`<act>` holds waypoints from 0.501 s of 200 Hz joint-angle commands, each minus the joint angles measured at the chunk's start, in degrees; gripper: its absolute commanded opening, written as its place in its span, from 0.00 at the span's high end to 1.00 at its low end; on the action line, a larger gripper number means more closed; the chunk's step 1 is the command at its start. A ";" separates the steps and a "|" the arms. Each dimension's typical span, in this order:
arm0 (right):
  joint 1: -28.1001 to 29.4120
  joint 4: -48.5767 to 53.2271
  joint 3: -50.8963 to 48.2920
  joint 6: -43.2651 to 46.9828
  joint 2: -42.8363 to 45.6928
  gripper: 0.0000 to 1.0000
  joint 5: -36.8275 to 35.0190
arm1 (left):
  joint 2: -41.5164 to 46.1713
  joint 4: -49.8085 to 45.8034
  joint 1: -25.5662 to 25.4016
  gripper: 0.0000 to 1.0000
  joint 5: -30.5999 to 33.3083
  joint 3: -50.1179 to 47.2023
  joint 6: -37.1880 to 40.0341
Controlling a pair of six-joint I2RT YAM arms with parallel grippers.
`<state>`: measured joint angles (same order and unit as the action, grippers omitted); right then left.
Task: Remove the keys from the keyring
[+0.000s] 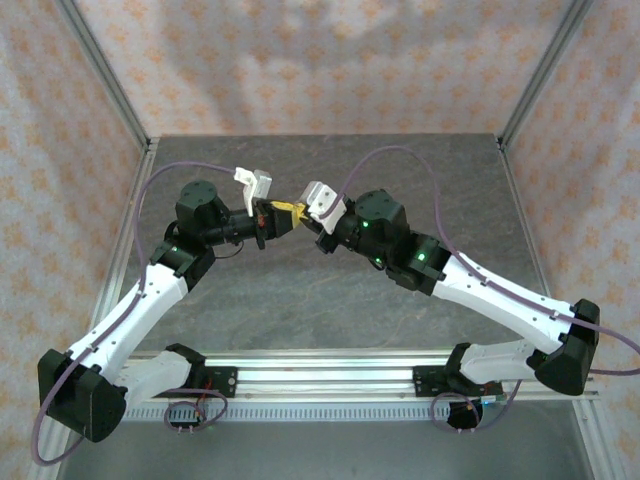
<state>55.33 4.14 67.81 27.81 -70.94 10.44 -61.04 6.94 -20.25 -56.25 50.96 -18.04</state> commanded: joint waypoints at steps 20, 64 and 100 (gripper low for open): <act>-3.32 -0.77 -1.24 -13.37 0.80 1.00 19.08 | 4.37 5.74 -0.32 0.73 6.41 -0.94 2.10; -8.81 -3.92 -0.73 -22.36 0.62 1.00 24.81 | 9.22 1.67 -0.23 0.54 9.83 -3.52 4.48; -11.18 -6.14 -0.88 -27.74 0.54 1.00 27.50 | 11.87 -0.03 0.16 0.46 12.24 -5.02 4.86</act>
<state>45.21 1.52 67.55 5.98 -70.46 33.36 -50.81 7.03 -20.27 -46.96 47.11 -14.50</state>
